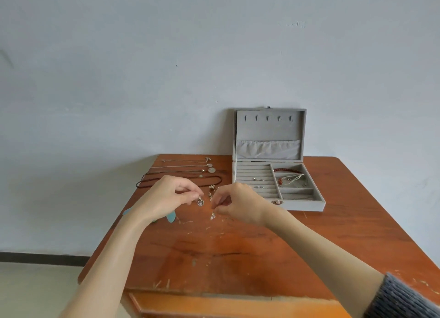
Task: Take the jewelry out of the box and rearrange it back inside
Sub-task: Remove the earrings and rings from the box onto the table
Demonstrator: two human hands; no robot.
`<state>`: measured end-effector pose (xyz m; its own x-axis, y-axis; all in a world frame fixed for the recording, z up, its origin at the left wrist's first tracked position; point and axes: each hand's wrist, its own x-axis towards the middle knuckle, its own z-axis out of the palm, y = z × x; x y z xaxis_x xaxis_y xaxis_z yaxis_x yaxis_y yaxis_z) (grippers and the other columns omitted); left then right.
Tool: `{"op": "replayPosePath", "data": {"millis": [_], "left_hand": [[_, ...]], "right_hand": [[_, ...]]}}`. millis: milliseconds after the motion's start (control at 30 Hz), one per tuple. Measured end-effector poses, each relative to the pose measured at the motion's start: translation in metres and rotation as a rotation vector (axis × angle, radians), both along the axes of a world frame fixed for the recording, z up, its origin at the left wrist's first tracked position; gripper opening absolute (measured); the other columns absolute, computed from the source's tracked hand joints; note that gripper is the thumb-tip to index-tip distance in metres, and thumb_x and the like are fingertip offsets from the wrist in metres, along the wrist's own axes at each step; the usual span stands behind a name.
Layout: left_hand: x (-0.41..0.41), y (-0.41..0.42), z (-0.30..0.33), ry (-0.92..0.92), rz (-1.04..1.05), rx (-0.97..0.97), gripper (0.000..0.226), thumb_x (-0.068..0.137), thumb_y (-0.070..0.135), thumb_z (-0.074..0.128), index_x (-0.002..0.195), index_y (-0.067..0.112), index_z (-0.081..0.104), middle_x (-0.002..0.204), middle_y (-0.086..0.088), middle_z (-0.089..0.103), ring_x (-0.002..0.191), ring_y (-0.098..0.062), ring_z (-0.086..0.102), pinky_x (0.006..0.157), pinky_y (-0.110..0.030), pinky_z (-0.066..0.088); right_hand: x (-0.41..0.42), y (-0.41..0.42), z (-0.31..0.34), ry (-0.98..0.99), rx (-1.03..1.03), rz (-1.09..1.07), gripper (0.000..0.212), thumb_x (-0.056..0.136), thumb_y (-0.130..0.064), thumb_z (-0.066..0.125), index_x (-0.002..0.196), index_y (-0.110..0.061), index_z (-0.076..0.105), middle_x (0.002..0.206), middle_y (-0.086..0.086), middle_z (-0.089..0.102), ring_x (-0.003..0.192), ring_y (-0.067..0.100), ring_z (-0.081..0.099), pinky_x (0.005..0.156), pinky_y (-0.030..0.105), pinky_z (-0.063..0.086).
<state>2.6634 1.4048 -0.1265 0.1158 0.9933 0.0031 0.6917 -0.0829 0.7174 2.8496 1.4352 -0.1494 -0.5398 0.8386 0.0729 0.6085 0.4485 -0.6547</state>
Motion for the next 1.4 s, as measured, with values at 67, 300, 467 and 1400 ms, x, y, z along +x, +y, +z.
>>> {"op": "replayPosePath", "data": {"millis": [67, 300, 467, 1400], "left_hand": [[-0.009, -0.005, 0.003, 0.053, -0.061, -0.086, 0.014, 0.086, 0.019, 0.063, 0.082, 0.029, 0.071, 0.086, 0.011, 0.072, 0.079, -0.004, 0.067, 0.086, -0.027, 0.050], [-0.024, 0.004, -0.014, 0.353, -0.133, -0.220, 0.017, 0.085, 0.025, 0.064, 0.074, 0.038, 0.068, 0.084, 0.009, 0.070, 0.083, -0.007, 0.064, 0.087, -0.032, 0.050], [-0.028, 0.016, -0.029, 0.332, -0.043, -0.155, 0.017, 0.090, 0.019, 0.058, 0.081, 0.030, 0.067, 0.083, 0.010, 0.065, 0.086, -0.008, 0.061, 0.081, -0.026, 0.045], [-0.006, 0.037, -0.035, 0.273, 0.088, 0.151, 0.020, 0.092, 0.021, 0.055, 0.111, 0.021, 0.060, 0.100, 0.008, 0.061, 0.090, -0.008, 0.056, 0.075, -0.019, 0.040]], "right_hand": [[-0.004, -0.002, 0.003, -0.028, -0.136, 0.077, 0.009, 0.081, -0.010, 0.066, 0.086, -0.015, 0.071, 0.083, -0.003, 0.067, 0.083, 0.011, 0.062, 0.085, 0.026, 0.051], [-0.031, 0.006, 0.004, -0.192, -0.229, 0.134, 0.013, 0.081, -0.008, 0.064, 0.091, -0.009, 0.072, 0.068, -0.014, 0.062, 0.067, 0.002, 0.057, 0.071, 0.016, 0.045], [-0.044, 0.019, -0.013, -0.159, -0.185, 0.023, 0.014, 0.083, -0.007, 0.062, 0.091, -0.010, 0.072, 0.094, 0.000, 0.069, 0.083, 0.010, 0.060, 0.077, 0.020, 0.047], [-0.029, 0.025, -0.020, -0.003, 0.043, -0.243, 0.015, 0.083, -0.012, 0.060, 0.093, -0.009, 0.071, 0.098, 0.007, 0.071, 0.097, 0.019, 0.061, 0.085, 0.028, 0.048]]}}
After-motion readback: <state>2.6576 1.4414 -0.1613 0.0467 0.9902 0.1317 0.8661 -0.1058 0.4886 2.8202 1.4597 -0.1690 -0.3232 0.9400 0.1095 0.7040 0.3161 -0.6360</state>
